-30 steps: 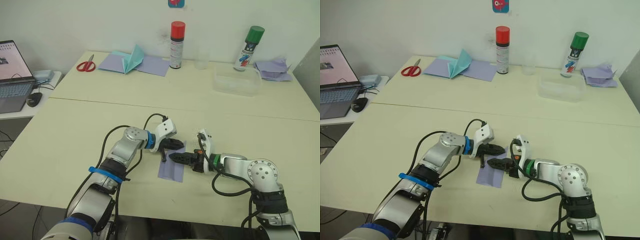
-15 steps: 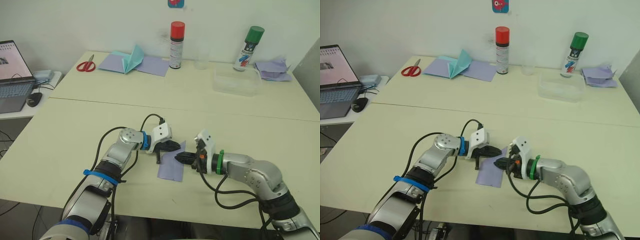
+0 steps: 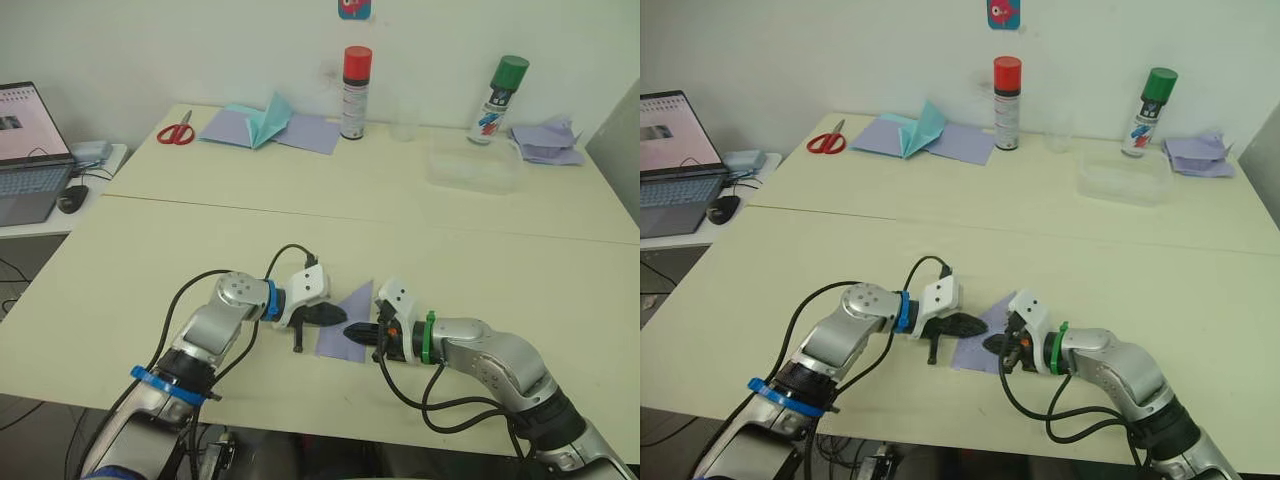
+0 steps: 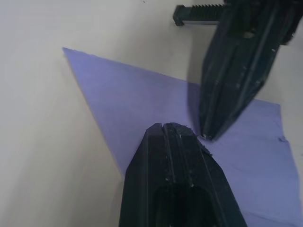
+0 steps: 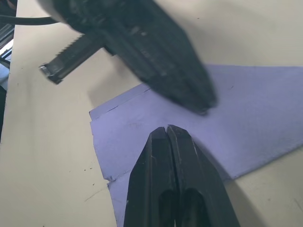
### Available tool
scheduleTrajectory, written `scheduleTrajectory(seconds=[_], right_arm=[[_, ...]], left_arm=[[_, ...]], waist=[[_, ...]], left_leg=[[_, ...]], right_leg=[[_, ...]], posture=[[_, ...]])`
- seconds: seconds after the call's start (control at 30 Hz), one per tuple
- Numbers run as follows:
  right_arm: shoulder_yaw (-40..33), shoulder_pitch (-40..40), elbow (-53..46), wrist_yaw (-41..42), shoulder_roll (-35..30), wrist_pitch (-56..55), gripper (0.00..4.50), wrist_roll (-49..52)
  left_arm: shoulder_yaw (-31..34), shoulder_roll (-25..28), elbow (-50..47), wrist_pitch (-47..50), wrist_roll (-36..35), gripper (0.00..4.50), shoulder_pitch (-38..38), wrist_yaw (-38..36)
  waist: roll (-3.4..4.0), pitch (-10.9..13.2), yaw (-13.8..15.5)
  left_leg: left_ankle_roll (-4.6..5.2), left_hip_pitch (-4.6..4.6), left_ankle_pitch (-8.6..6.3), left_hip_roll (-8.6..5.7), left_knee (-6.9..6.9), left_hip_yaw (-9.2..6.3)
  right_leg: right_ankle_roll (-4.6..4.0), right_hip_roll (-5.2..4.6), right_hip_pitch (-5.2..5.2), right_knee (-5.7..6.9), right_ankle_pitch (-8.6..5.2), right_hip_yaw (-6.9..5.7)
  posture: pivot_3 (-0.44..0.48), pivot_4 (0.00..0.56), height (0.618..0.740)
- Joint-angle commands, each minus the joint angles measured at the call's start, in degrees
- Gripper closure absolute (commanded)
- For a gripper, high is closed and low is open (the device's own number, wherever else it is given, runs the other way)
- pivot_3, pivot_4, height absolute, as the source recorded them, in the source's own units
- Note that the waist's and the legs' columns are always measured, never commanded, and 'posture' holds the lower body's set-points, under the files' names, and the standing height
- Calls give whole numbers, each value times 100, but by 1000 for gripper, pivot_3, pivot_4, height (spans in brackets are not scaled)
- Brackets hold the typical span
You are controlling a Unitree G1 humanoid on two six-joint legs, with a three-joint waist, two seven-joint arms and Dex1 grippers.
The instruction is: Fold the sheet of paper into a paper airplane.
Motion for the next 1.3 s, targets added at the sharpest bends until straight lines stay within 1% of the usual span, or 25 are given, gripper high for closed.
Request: scheduleTrajectory(seconds=[0.03,0.1,0.17,0.23,0.47,0.57,0.63,0.7,0.77,0.87,0.97,1.1,1.2,1.3], right_arm=[[-283,122,378,-232,49,-218,4488,-367],[-575,6,636,-503,296,-386,4488,-422],[-876,-151,921,-795,560,-398,4488,-444],[-1030,-265,1117,-942,723,-414,4488,-507],[-1258,-563,1767,-1213,1010,-595,4488,-878],[-1368,-563,1825,-1145,1083,-845,4488,-901],[-1252,-502,1624,-697,971,-1127,4488,-847],[-917,-355,1308,53,589,-1751,4488,-1038],[-706,-244,1191,615,271,-2231,4488,-1210],[-546,-191,1315,935,103,-2407,4488,-1374],[-326,-101,1240,1124,46,-2224,4488,-1495],[-111,202,641,1348,-13,-1771,4488,-1341],[113,378,295,1657,-252,-1574,4488,-1348],[329,532,-31,2080,-673,-1282,4488,-1270]], left_arm=[[-385,163,40,-45,425,4500,274,127],[-471,174,183,-254,558,4500,358,204],[-564,204,293,-452,661,4500,398,192],[-604,212,358,-549,690,4500,427,171],[-654,297,619,-810,780,4500,434,148],[-633,328,658,-845,768,4500,424,131],[-626,334,683,-852,765,4500,410,130],[-615,329,712,-847,760,4500,381,128],[-614,326,751,-860,768,4500,356,128],[-609,330,801,-889,771,4500,326,112],[-613,328,884,-924,783,4500,264,97],[-613,308,1020,-971,812,4500,172,114],[-630,284,1077,-986,819,4500,136,132],[-657,260,1118,-1011,831,4500,133,142]], waist=[[-2,-1,1],[-3,-3,1],[1,-9,0],[5,-14,-1],[16,-38,-1],[15,-47,-5],[15,-46,-5],[17,-45,-2],[17,-45,-1],[18,-45,-9],[18,-45,-6],[19,-47,-4],[19,-48,0],[22,-51,3]], left_leg=[[0,18,0,-1,-1,0],[1,48,-1,0,-6,1],[3,53,1,3,-6,0],[12,54,7,-1,-6,2],[14,53,8,-5,-10,6],[14,57,8,-3,-10,6],[14,62,8,-3,-9,7],[14,61,8,-5,-9,7],[15,56,8,-10,-11,8],[16,56,8,-5,-13,8],[15,60,8,2,-13,3],[15,66,8,2,-13,5],[15,66,8,2,-13,4],[15,72,8,-2,-11,4]], right_leg=[[2,-3,16,-4,-1,1],[2,-8,44,-8,-2,2],[1,-7,45,-6,-2,3],[1,-10,45,-5,-2,6],[-8,-16,46,-5,4,4],[-7,-16,48,-3,3,4],[-1,-16,52,-3,0,6],[-1,-16,52,-4,0,5],[-1,-16,48,-7,0,5],[-1,-13,47,-6,-1,5],[-1,-6,48,-2,-1,2],[-1,-6,54,-2,-1,5],[-1,-7,56,-3,-1,5],[0,-9,61,-3,-1,5]], posture=[[0,150,740],[0,150,740],[0,150,740],[0,150,740],[0,150,740],[0,150,740],[0,150,740],[0,150,740],[0,150,740],[0,150,740],[0,150,740],[0,150,740],[0,150,740],[0,150,740]])
